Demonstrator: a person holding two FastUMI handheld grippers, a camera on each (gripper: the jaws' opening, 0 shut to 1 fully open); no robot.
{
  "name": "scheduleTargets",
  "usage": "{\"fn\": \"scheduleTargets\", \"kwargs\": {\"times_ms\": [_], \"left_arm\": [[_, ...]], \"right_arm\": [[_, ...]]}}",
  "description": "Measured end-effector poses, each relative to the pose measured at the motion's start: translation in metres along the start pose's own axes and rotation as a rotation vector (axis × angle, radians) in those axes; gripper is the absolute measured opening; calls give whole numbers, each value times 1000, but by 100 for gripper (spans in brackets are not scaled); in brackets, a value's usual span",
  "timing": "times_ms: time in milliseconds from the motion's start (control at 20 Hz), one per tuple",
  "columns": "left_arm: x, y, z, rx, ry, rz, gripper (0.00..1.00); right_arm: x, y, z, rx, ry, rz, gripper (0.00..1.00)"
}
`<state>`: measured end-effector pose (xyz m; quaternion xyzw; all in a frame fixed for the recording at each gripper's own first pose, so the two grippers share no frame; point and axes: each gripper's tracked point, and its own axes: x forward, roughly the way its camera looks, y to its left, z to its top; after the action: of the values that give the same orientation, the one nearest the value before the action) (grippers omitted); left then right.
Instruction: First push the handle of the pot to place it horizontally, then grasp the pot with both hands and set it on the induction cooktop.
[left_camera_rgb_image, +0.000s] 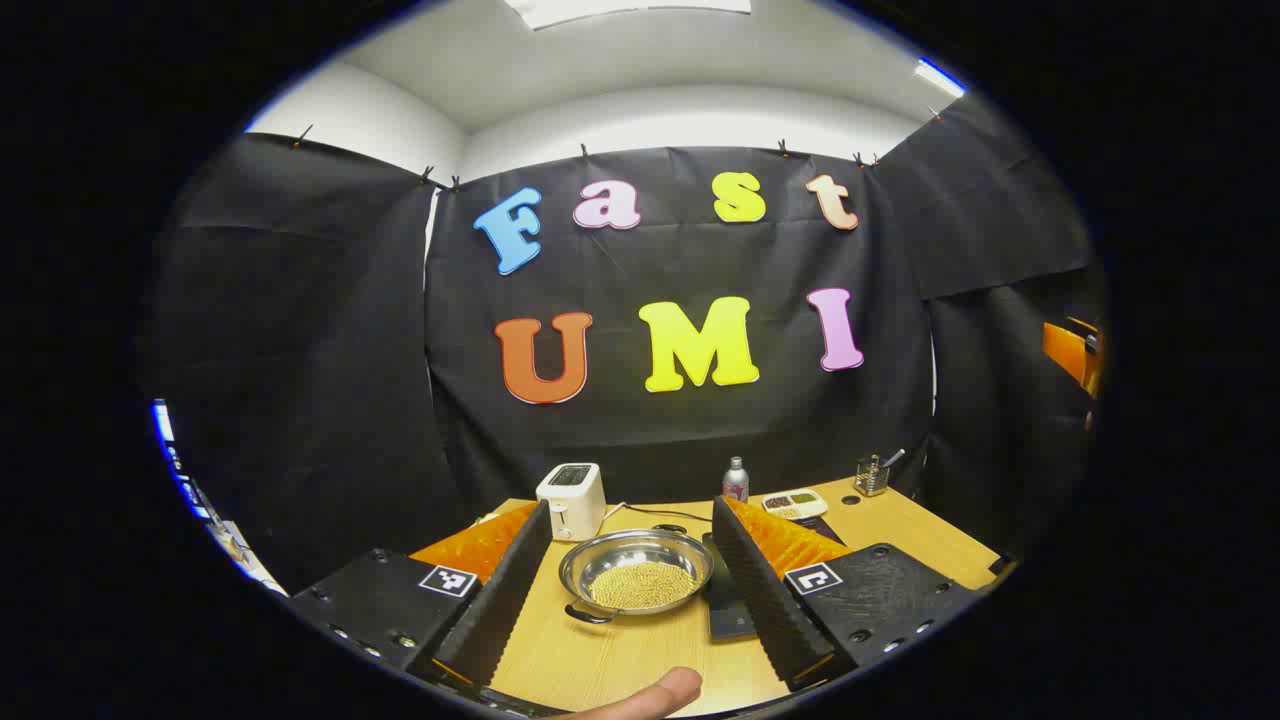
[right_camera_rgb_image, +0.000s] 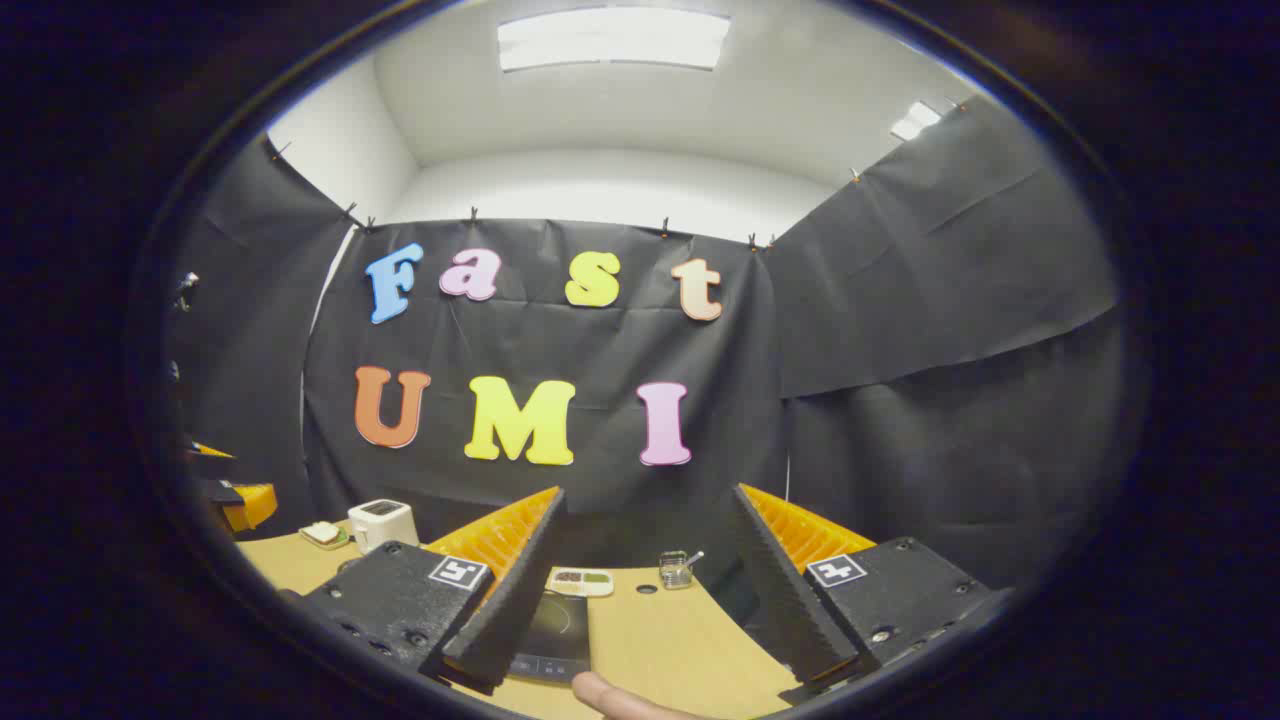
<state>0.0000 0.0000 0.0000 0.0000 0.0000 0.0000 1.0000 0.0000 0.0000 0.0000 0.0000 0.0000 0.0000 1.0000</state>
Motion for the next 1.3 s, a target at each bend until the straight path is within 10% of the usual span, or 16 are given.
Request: {"fn": "scheduleTargets", "kwargs": {"times_ms": [800,1050,1200,1300], "left_arm": [[10,14,13,-113,-85,-2,95],[31,9,6,-146,-75,-56,68],[46,8,-19,-163,0,-72,21],[57,5,-31,-182,33,-89,17]], "right_arm": [[5,5,-6,-9,12,4,96],[5,8,-6,-5,10,19,96],[6,11,-7,-9,8,31,96],[7,10,-8,-8,3,32,96]]}}
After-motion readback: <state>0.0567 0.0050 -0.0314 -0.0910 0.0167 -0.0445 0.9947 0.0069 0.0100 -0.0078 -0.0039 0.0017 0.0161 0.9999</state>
